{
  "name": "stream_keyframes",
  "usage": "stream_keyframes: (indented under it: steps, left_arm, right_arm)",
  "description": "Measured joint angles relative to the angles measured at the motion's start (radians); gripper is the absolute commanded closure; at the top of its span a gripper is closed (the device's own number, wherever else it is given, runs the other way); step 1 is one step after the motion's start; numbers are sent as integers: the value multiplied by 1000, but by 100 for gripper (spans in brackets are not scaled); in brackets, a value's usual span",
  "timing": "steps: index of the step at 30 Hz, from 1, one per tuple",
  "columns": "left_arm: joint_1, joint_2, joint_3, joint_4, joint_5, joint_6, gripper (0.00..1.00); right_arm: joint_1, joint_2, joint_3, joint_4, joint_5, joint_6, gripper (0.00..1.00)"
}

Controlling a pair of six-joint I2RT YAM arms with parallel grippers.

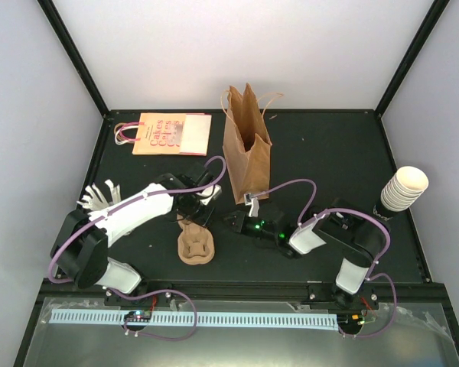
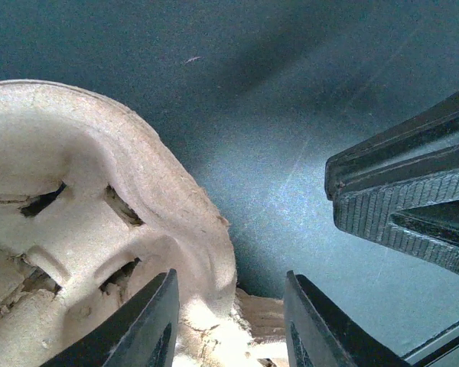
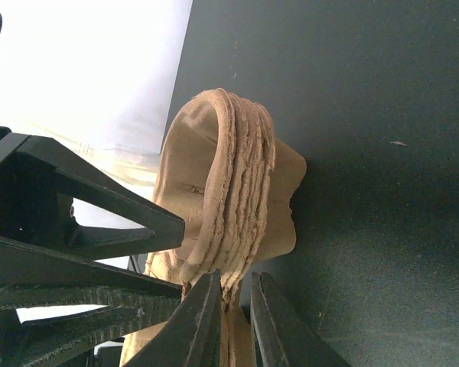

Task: Pack the takeout coffee

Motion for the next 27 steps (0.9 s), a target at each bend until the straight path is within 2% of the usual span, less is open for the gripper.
stream_keyframes:
  steps: [5,20,27]
  left_arm:
    - [-3,7,0,0,-1,3,62]
    - [-6,44,1,-3,-23,5,87]
    - [-6,43,14,-15,-31,6,87]
  right_arm:
    - [0,0,0,0,0,0,85]
    - [0,0,0,0,-1,0,85]
    - [0,2,0,1,-6,0,84]
